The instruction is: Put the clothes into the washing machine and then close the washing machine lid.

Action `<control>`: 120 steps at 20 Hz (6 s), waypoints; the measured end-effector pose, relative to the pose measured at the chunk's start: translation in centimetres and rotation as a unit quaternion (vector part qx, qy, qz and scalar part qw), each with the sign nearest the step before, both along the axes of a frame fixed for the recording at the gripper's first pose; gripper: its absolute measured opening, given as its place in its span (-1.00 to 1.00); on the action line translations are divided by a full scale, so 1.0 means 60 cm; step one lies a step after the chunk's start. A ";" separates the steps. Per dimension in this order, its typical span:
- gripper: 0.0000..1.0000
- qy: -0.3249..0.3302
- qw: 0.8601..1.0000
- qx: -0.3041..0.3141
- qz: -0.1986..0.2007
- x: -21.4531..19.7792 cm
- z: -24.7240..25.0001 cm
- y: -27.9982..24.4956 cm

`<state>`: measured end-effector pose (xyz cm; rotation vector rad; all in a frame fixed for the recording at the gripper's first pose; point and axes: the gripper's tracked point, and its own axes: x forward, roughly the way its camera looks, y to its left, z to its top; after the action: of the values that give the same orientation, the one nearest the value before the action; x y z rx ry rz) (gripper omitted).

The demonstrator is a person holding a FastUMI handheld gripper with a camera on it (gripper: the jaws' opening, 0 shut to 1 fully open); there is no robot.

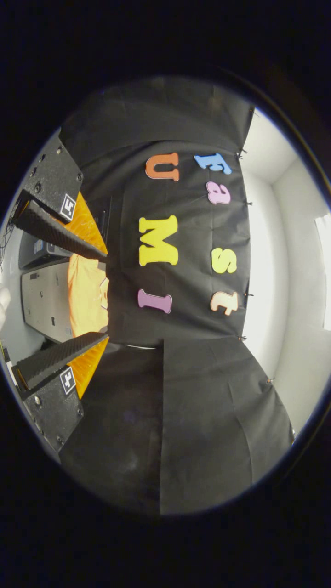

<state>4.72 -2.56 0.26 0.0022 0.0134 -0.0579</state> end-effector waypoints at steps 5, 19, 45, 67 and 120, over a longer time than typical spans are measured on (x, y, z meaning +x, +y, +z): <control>1.00 0.004 1.000 0.003 0.003 0.096 0.010 -0.041; 1.00 0.046 0.998 0.009 0.032 0.422 -0.012 -0.098; 1.00 0.319 0.946 0.015 0.063 0.798 -0.364 -0.090; -0.60 0.386 0.917 0.033 0.091 0.808 -0.418 -0.060; -0.89 0.263 0.913 0.058 0.307 0.661 -0.184 0.533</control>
<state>44.36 29.44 -10.77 0.1016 0.5579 0.5769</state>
